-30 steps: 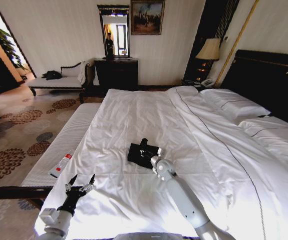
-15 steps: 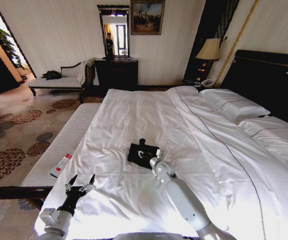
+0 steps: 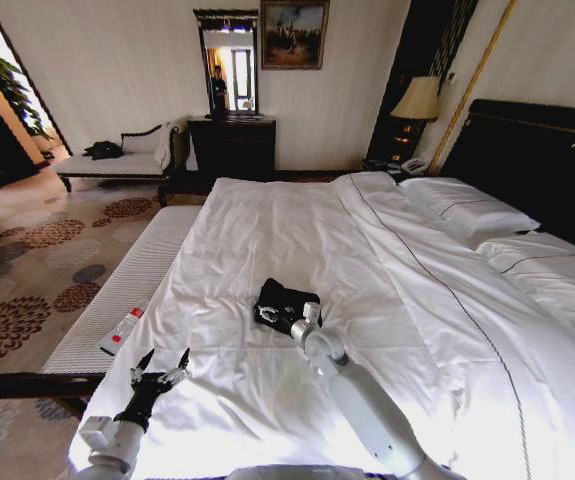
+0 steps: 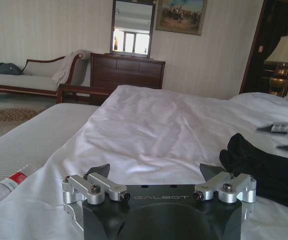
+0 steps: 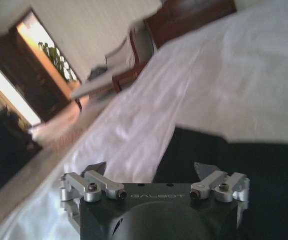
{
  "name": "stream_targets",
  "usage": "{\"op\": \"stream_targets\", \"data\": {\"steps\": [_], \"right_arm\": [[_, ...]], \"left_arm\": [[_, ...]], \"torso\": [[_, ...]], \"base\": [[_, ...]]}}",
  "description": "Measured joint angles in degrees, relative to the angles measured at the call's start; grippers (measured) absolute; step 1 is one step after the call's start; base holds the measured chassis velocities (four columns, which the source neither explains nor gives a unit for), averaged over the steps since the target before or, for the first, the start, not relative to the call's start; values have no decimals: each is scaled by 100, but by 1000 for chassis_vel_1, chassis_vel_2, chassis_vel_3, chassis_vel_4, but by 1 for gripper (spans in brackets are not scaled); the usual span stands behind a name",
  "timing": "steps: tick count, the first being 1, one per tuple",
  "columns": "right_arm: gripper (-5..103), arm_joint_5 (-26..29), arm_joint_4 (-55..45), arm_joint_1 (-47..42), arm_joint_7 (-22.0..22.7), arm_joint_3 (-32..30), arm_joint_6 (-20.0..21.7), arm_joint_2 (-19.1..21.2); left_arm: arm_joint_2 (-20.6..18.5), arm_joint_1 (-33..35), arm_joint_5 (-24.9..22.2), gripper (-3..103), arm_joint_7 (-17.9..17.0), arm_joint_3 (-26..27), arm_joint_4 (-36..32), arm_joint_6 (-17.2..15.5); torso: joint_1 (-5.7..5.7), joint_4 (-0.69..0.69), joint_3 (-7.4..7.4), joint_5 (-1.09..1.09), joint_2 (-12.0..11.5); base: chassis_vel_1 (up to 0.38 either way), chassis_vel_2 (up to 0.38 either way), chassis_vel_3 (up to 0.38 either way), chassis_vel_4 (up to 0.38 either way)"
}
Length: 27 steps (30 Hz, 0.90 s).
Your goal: Fold the clothes on the bed.
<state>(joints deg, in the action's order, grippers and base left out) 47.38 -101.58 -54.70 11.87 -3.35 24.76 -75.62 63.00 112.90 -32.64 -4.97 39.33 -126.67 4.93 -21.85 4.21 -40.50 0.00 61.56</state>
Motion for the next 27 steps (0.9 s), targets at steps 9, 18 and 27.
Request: {"op": "stream_targets", "data": {"steps": [9,18,27], "right_arm": [[100,-1258,1042,295,20,-173,-1100,6],[100,-2486,2444,776,-189,4,-1881,-355],[100,-3075,3212,1253,-284,260,-2157,-640]], "left_arm": [[0,0,0,100,-1,1,0,1],[0,0,0,100,0,0,0,1],[0,0,0,100,0,0,0,1]], "torso": [[0,0,0,0,0],[0,-1,0,0,0],[-2,0,0,1,0]], "base": [[0,0,0,0],[0,0,0,0],[0,0,0,0]]}}
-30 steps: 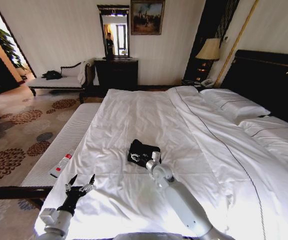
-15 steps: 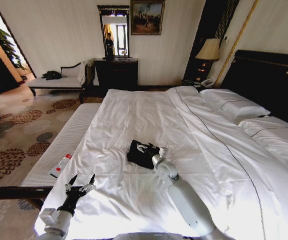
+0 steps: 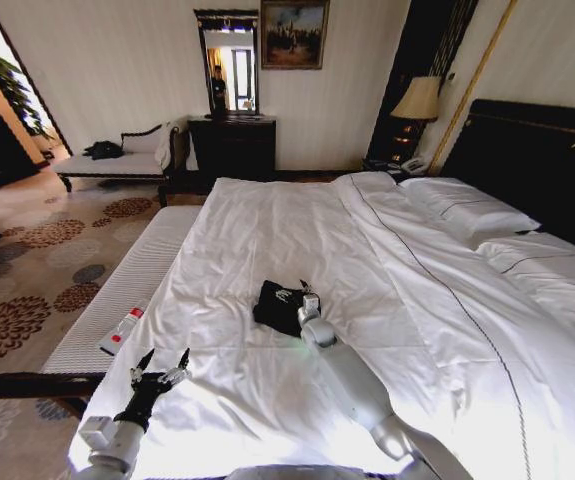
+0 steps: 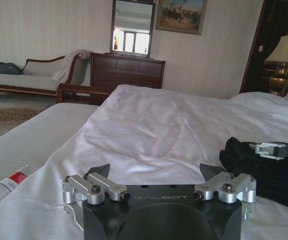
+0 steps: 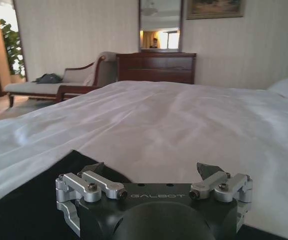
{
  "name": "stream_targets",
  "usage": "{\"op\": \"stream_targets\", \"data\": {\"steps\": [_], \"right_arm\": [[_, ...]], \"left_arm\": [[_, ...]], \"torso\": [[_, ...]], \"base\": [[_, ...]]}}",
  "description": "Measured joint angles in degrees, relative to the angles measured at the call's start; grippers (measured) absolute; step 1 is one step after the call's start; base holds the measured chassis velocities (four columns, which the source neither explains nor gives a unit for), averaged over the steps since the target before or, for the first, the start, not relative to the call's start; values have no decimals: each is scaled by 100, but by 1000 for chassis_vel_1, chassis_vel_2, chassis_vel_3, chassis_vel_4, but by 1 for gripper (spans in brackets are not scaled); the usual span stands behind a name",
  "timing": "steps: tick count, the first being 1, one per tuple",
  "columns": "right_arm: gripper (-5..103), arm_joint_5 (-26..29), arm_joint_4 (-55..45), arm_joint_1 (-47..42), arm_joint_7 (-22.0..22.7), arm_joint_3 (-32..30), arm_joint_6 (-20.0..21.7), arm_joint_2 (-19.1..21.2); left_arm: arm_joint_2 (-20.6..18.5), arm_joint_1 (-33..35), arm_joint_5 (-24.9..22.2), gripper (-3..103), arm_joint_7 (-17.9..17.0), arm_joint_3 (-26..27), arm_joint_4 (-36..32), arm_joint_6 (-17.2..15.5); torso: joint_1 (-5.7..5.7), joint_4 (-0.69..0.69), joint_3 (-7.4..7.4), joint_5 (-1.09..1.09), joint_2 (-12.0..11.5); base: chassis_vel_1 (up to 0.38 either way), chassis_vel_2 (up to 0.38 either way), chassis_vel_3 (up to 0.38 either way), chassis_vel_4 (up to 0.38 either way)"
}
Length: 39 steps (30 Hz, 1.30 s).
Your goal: Fold the clothes on the bed.
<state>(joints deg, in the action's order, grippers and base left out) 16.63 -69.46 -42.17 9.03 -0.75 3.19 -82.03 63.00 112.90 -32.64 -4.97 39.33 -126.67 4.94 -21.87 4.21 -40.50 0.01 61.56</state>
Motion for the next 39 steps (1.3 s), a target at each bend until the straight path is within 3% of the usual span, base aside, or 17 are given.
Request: {"op": "stream_targets", "data": {"steps": [13,21,34,39], "right_arm": [[100,-540,537,88,-86,306,-302,-360],[100,-595,764,165,-134,350,-364,-358],[100,354,-752,-204,14,354,-176,197],[100,669,-1179,-588,-94,17,-382,546]], "left_arm": [[0,0,0,100,0,0,0,-1],[0,0,0,100,0,0,0,-1],[0,0,0,100,0,0,0,-2],[0,0,0,100,0,0,0,-2]], "torso": [[0,0,0,0,0],[0,-1,0,-1,0],[0,-1,0,-1,0],[0,0,0,-2,0]], "base": [[0,0,0,0],[0,0,0,0],[0,0,0,0],[0,0,0,0]]}}
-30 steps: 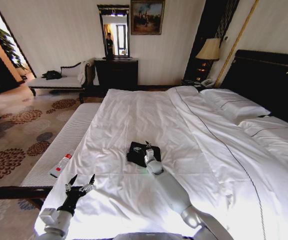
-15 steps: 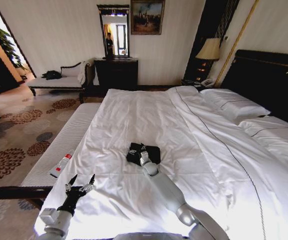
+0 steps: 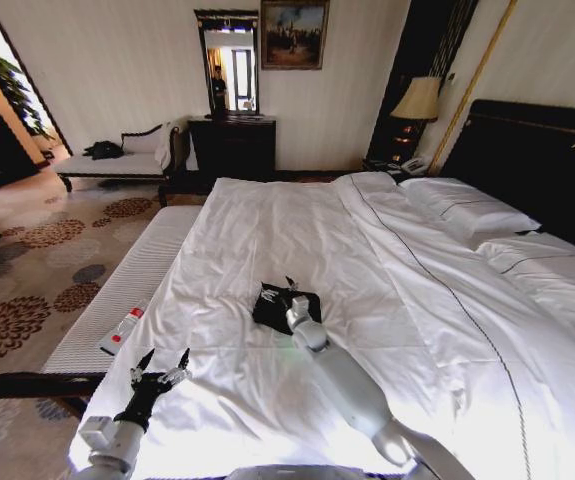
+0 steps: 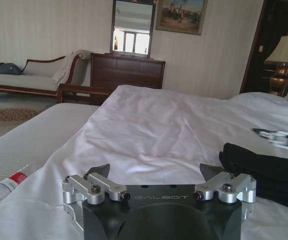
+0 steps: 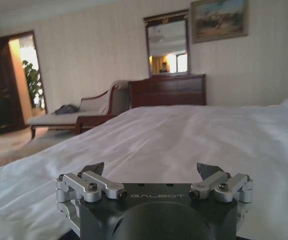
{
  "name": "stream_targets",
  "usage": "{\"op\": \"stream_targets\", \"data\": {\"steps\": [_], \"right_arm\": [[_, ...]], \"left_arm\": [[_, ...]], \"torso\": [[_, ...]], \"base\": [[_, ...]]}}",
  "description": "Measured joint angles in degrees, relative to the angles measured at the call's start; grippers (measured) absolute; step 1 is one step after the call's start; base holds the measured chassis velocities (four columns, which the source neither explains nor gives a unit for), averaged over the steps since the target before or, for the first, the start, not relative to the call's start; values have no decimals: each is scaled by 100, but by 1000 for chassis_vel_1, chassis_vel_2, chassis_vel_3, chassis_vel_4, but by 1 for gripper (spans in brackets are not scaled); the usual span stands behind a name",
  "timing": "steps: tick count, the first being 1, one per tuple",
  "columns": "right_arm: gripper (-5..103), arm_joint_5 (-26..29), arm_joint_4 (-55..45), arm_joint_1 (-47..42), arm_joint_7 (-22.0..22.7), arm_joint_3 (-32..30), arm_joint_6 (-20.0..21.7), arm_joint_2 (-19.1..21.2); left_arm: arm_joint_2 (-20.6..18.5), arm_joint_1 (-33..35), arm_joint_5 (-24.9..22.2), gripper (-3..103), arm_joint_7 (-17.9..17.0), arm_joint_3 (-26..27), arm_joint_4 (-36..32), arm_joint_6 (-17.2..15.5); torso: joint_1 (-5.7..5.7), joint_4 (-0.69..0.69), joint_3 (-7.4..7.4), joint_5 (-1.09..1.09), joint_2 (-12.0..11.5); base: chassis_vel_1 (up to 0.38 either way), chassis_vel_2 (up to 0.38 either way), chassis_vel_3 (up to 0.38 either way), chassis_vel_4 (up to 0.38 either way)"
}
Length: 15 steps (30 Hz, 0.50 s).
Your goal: Fold the clothes on the bed.
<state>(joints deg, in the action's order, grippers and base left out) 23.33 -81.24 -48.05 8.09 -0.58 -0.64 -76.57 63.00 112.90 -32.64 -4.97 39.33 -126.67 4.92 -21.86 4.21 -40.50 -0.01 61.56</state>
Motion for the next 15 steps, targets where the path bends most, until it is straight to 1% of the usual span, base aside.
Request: {"op": "stream_targets", "data": {"steps": [1,3,4,8,9,10,13,14,15], "right_arm": [[100,26,-57,-66,-23,-66,-21,52],[100,71,-324,-387,-96,-473,-55,220],[100,71,-324,-387,-96,-473,-55,220],[100,47,-771,-1026,-177,-1287,21,396],[100,47,-771,-1026,-177,-1287,21,396],[100,34,-863,-1148,-207,-1430,21,416],[100,-144,-1209,-1618,-367,-1947,-90,507],[100,-144,-1209,-1618,-367,-1947,-90,507],[100,-276,-1325,-1796,-436,-2102,-165,553]], "left_arm": [[0,-1,0,100,0,0,0,0],[0,0,0,100,0,0,0,0],[0,0,0,100,0,0,0,0],[0,0,0,100,0,0,0,0],[0,0,0,100,0,0,0,0],[0,0,0,100,0,0,0,0],[0,0,0,100,0,0,0,0],[0,0,0,100,0,0,0,0],[0,0,0,100,0,0,0,0]], "torso": [[0,0,0,0,0],[0,-1,0,0,0],[0,-1,0,0,0],[0,1,0,0,0],[0,1,0,0,0],[0,1,0,0,0],[0,0,0,0,0],[0,0,0,0,0],[0,-1,0,1,0]], "base": [[0,0,0,0],[0,0,0,0],[0,0,0,0],[0,0,0,0],[0,0,0,0],[0,0,0,0],[0,0,0,0],[0,0,0,0],[0,0,0,0]]}}
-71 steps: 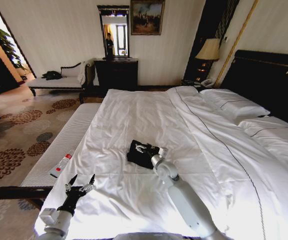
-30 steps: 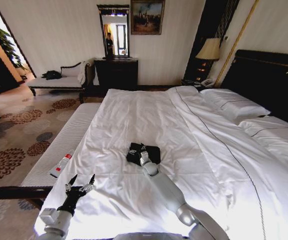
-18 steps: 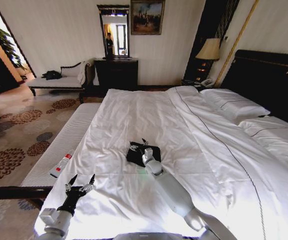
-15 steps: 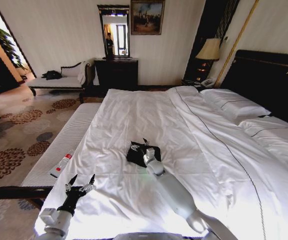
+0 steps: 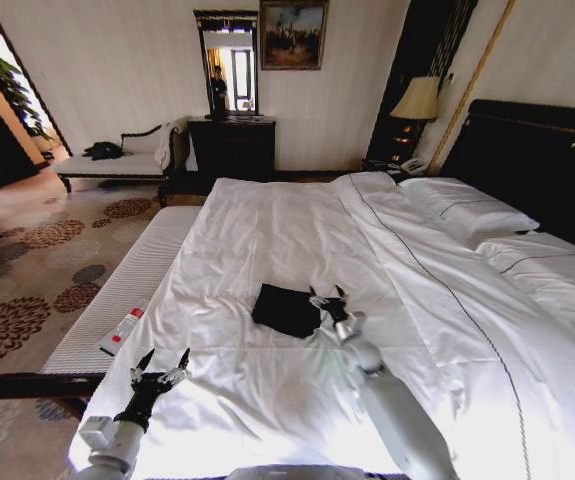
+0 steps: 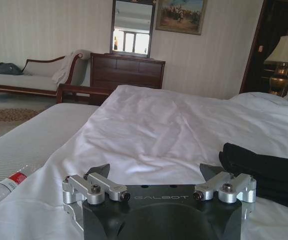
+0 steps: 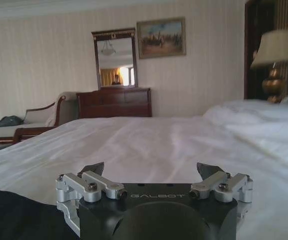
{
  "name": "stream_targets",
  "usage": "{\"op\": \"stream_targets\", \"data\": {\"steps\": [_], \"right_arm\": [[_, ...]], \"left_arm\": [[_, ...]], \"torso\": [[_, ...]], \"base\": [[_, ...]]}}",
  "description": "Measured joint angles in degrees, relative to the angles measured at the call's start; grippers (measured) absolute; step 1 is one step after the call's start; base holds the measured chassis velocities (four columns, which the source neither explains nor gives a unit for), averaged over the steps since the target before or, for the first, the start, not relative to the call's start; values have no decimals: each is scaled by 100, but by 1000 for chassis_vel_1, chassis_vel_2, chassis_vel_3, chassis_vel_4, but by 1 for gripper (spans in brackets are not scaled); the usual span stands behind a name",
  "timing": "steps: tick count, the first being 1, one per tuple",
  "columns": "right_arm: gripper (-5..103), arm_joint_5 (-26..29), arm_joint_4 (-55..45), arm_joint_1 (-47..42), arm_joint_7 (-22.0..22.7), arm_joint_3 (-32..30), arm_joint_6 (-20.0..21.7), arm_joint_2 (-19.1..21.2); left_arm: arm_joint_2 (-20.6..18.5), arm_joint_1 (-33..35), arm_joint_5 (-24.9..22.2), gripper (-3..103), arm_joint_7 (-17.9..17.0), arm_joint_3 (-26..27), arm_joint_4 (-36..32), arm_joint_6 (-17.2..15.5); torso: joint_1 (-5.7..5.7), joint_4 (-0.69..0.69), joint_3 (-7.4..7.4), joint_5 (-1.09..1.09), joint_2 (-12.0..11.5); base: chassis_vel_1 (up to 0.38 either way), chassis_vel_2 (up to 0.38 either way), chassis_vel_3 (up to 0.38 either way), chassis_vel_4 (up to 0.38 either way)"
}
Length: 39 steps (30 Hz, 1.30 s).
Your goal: Fold the clothes on the bed.
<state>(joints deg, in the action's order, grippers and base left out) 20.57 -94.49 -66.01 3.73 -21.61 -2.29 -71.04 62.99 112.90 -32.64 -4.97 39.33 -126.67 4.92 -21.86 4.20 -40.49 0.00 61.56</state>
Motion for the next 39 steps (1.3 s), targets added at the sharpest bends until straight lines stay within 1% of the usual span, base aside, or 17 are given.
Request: {"op": "stream_targets", "data": {"steps": [1,4,6,9,12,14,20,23,25,28,32,39], "right_arm": [[100,-37,-33,-54,-16,-43,-22,14],[100,-351,-343,-561,-125,-393,-275,69],[100,-438,-406,-707,-152,-495,-336,65],[100,-688,-708,-1269,-283,-954,-549,-28],[100,-814,-830,-1470,-321,-1176,-626,-77],[100,-993,-1027,-1796,-358,-1491,-704,-112],[100,-981,-1309,-2243,-428,-1805,-753,-110],[100,-902,-1556,-2598,-482,-1988,-803,-217],[100,-896,-1578,-2639,-489,-2007,-815,-234],[100,-855,-1736,-3059,-581,-2135,-989,-357],[100,-895,-1834,-3388,-636,-2267,-1130,-446],[100,-838,-1901,-3559,-636,-2440,-1206,-488]], "left_arm": [[0,0,0,100,0,0,0,0],[0,0,0,100,0,0,0,0],[0,0,0,100,0,0,0,0],[0,0,0,100,0,0,0,0],[0,0,0,100,0,0,0,0],[0,0,0,100,0,0,0,0],[0,0,0,100,0,0,0,0],[0,0,0,100,0,0,0,0],[0,0,0,100,0,0,0,0],[0,0,0,100,0,0,0,0],[0,0,0,100,0,0,0,0],[0,0,0,100,0,0,0,0]], "torso": [[0,0,0,-1,0],[0,-1,0,-1,0],[0,0,0,-2,0],[0,1,0,-1,1],[1,1,0,0,0],[1,0,0,0,0],[1,0,0,0,0],[0,0,0,0,0],[0,0,0,0,0],[1,0,0,0,1],[1,1,0,1,0],[1,0,0,0,0]], "base": [[0,0,0,0],[0,0,0,0],[0,0,0,0],[0,0,0,0],[0,0,0,0],[0,0,0,0],[0,0,0,0],[0,0,0,0],[0,0,0,0],[0,0,0,0],[0,0,0,0],[0,0,0,0]]}}
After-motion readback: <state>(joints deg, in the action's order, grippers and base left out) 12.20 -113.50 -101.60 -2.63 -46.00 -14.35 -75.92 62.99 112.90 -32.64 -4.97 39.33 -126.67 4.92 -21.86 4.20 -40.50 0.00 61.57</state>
